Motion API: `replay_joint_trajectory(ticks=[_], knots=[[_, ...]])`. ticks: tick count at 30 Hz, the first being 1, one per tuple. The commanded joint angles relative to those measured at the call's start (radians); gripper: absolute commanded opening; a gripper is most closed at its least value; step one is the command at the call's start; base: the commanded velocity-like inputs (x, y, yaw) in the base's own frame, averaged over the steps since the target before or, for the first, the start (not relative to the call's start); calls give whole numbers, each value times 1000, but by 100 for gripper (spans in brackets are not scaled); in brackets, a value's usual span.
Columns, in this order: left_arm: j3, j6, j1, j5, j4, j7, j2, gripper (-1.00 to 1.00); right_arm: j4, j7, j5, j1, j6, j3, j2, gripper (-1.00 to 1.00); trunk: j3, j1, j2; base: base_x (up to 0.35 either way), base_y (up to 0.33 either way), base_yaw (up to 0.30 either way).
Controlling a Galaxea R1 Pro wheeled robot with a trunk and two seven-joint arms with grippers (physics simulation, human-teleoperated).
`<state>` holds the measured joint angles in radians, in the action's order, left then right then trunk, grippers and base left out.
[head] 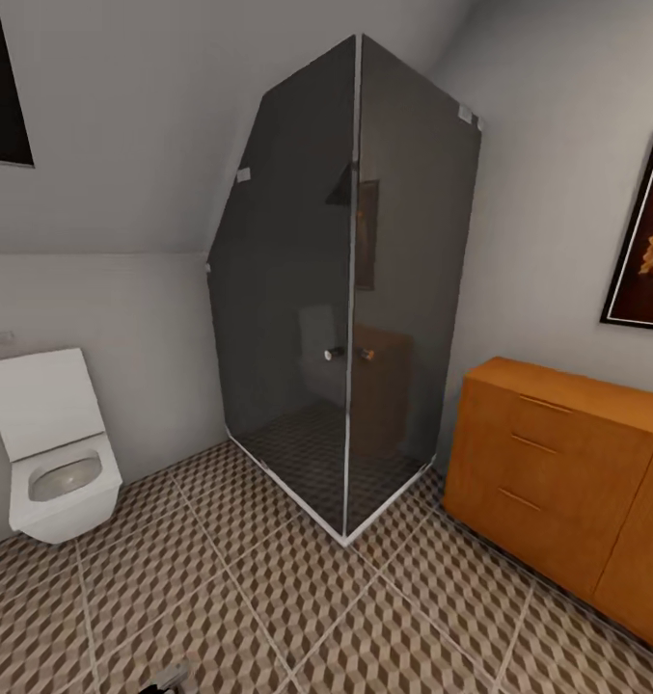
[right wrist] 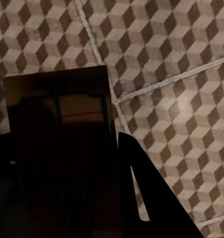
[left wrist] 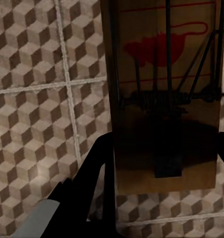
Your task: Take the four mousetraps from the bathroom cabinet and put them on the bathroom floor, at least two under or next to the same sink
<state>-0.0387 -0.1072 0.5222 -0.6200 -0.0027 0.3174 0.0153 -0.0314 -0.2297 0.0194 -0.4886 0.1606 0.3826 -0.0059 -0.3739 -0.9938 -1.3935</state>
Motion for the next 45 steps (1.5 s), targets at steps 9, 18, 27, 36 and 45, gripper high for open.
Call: replay_joint_trajectory(ticks=[9, 18, 27, 36, 45], knots=[[-4, -2, 1, -1, 0, 4, 0, -100, -1, -3, 5, -1, 2, 4, 0, -100, -1, -1, -1, 324, 0, 275], [-4, -2, -2, -1, 0, 5, 3, -100, -1, -3, 5, -1, 2, 4, 0, -100, -1, -1, -1, 324, 0, 278], [-4, -2, -2, -2, 0, 3, 15, -100, -1, -3, 5, -1, 2, 4, 0, -100, -1, -1, -1, 324, 0, 278], [-4, -2, -2, -2, 0, 3, 15, -100, -1, -3, 6, -1, 2, 4, 0, -100, -1, -1, -1, 324, 0, 278], [-4, -2, -2, -2, 0, 3, 15, -100, -1, -3, 6, -1, 2, 4, 0, -100, -1, -1, -1, 324, 0, 278]])
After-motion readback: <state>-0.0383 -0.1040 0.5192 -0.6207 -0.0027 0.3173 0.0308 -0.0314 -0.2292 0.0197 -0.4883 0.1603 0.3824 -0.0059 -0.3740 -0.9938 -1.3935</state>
